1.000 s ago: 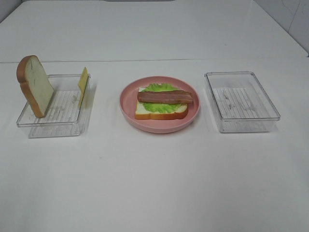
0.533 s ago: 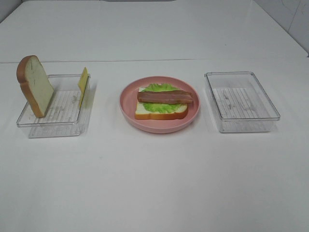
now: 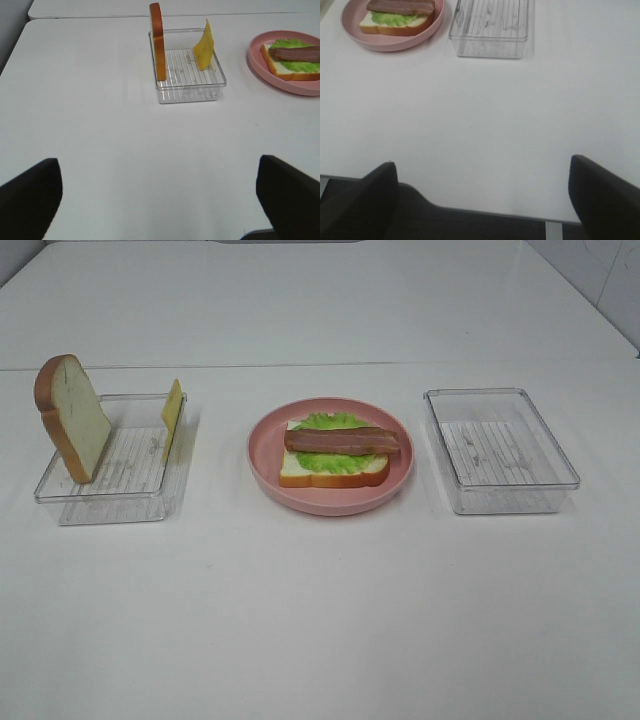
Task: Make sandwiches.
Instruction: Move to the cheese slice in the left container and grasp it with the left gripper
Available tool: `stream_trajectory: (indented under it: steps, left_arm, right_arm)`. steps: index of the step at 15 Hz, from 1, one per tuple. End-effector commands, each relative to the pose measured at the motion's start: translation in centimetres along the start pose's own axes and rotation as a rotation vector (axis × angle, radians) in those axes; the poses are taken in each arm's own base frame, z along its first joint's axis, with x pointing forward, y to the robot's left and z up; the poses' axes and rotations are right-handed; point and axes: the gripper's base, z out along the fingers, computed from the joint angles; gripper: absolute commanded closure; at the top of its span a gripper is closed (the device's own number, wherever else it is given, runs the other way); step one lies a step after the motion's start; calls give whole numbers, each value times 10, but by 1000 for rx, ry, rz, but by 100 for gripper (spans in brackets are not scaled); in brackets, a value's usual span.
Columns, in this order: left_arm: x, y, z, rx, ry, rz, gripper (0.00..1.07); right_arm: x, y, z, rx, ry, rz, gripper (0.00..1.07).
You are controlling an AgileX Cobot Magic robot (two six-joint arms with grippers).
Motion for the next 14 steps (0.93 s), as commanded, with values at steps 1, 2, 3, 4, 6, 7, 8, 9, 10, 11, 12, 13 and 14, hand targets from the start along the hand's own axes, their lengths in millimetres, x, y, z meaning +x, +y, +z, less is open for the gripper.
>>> stream_trajectory:
  steps: [1, 2, 3, 4, 6, 7, 8, 9, 10, 11, 12, 13, 14]
  left_arm:
    - [0, -1, -1, 11, -17, -1, 9]
    - [0, -1, -1, 11, -17, -1, 9]
    - [0, 0, -1, 10, -17, -1, 9]
    - [0, 0, -1, 10, -16, -1, 9]
    - [0, 0, 0, 10, -11, -1, 9]
    - [0, 0, 0, 10, -11, -1, 9]
    - [0, 0, 0, 10, -11, -1, 9]
    - [0, 0, 0, 10, -11, -1, 9]
    - [0, 0, 0, 10, -11, -1, 9]
    - [0, 0, 0, 10, -11, -1, 9]
    - [0, 0, 0, 10, -11, -1, 9]
    - [0, 0, 0, 10, -11, -1, 9]
    - [0, 0, 0, 10, -11, -1, 9]
  right_arm:
    - [1, 3, 3, 29, -70, -3, 18]
    - [1, 3, 4, 24, -73, -3, 18]
    - [1, 3, 4, 27, -72, -3, 18]
    - [1, 3, 4, 27, -72, -3, 18]
    - [1, 4, 4, 13, -71, 3, 18]
    - [0, 4, 4, 10, -72, 5, 18]
    - [0, 5, 4, 6, -72, 7, 18]
    - [0, 5, 4, 6, -72, 7, 18]
    - [0, 5, 4, 6, -72, 7, 18]
    - [0, 5, 4, 6, -72, 7, 18]
    - [0, 5, 4, 6, -72, 7, 18]
    - [1, 4, 4, 12, -71, 2, 18]
    - [1, 4, 4, 16, -71, 0, 18]
